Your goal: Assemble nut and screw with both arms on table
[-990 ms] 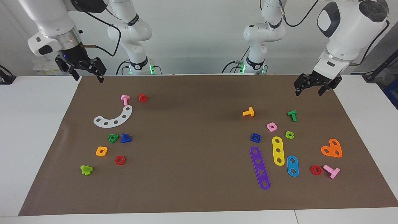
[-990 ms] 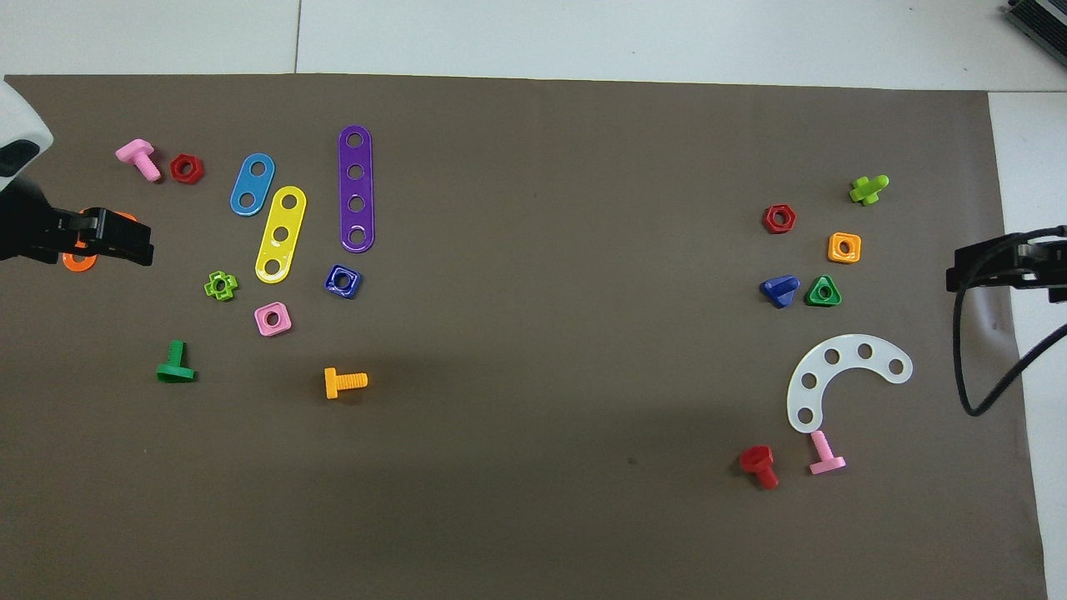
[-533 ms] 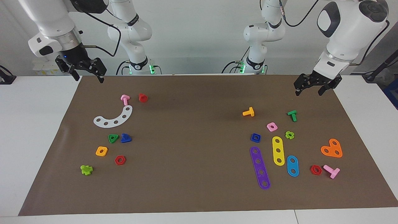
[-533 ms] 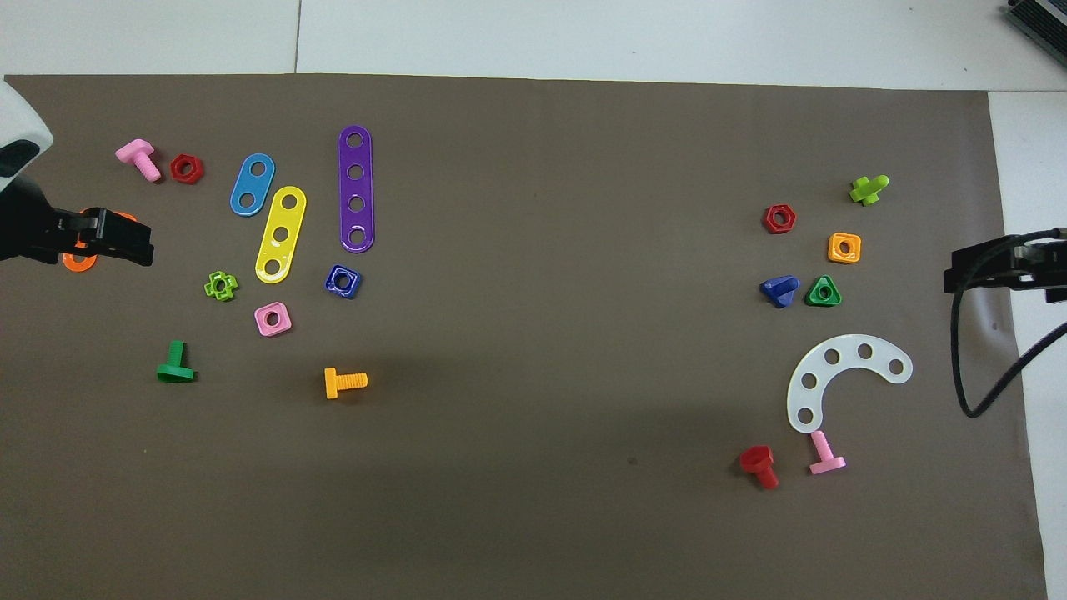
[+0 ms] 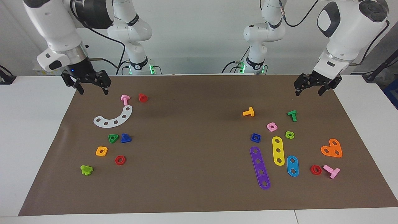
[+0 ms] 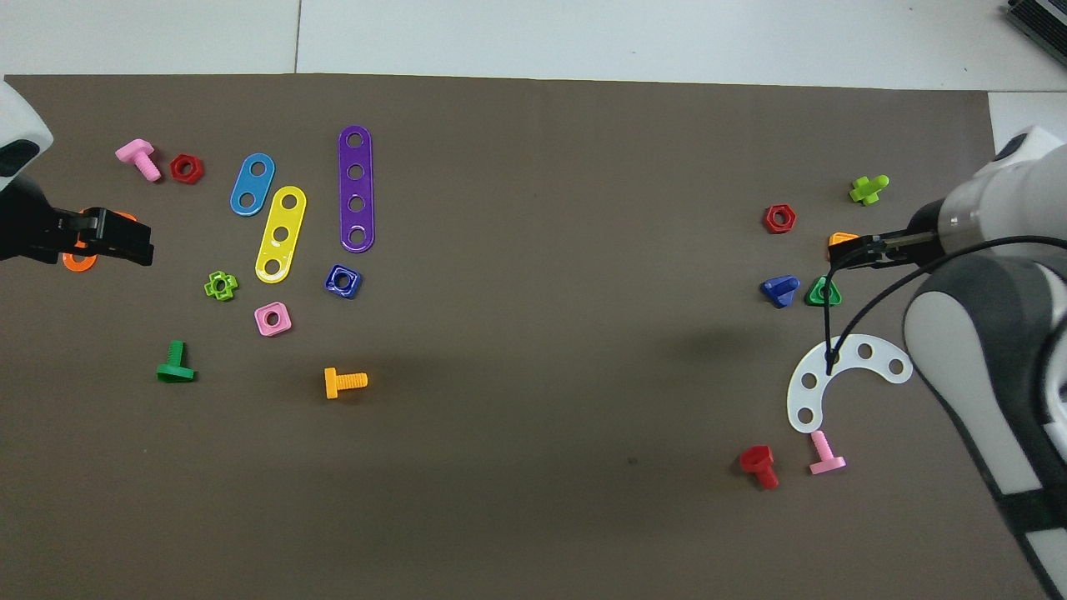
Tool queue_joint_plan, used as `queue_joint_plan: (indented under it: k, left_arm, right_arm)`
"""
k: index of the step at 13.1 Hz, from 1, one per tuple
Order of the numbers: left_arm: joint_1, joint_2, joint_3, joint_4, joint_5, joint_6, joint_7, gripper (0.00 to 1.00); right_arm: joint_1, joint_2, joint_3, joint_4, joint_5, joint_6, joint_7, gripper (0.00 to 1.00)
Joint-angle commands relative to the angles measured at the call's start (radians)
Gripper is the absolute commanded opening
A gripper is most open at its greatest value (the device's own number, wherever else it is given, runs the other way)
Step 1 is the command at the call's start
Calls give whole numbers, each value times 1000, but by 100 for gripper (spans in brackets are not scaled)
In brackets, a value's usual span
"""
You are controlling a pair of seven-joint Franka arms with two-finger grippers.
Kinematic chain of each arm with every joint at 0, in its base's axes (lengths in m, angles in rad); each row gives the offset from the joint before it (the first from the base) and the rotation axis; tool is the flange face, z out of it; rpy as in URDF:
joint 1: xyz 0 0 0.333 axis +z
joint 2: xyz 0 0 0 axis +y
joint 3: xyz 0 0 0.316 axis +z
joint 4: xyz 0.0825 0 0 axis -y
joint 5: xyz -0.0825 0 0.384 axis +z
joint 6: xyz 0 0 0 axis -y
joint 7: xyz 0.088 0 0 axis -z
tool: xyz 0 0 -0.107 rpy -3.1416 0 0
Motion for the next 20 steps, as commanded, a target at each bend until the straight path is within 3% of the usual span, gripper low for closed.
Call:
queue_joint_plan:
  k: [1, 3, 7, 11, 13, 20]
  left_arm:
    - [-2, -28, 7, -29, -14, -1, -9, 100]
    - [-2, -28, 7, -29, -14, -1, -9, 100]
    - [-2, -28, 7, -29, -14, -2, -9, 100]
    - [-2, -28, 7, -29, -14, -2, -9, 100]
    - [-2, -28, 7, -29, -14, -1, -9, 100]
    - [-3, -31, 7, -43, -14, 4, -12, 100]
  right_arm:
    - [-10, 74, 3, -70, 45, 150, -118, 100]
    - [-7, 128, 5, -136, 48, 293, -165, 100]
    - [1, 191, 19, -177, 88, 394, -193, 94]
    - [-1, 202, 17, -215, 88, 418, -236, 52]
    - [-5, 203, 17, -215, 88, 422, -251, 40]
    - [-10, 202, 17, -215, 89, 410, -268, 37]
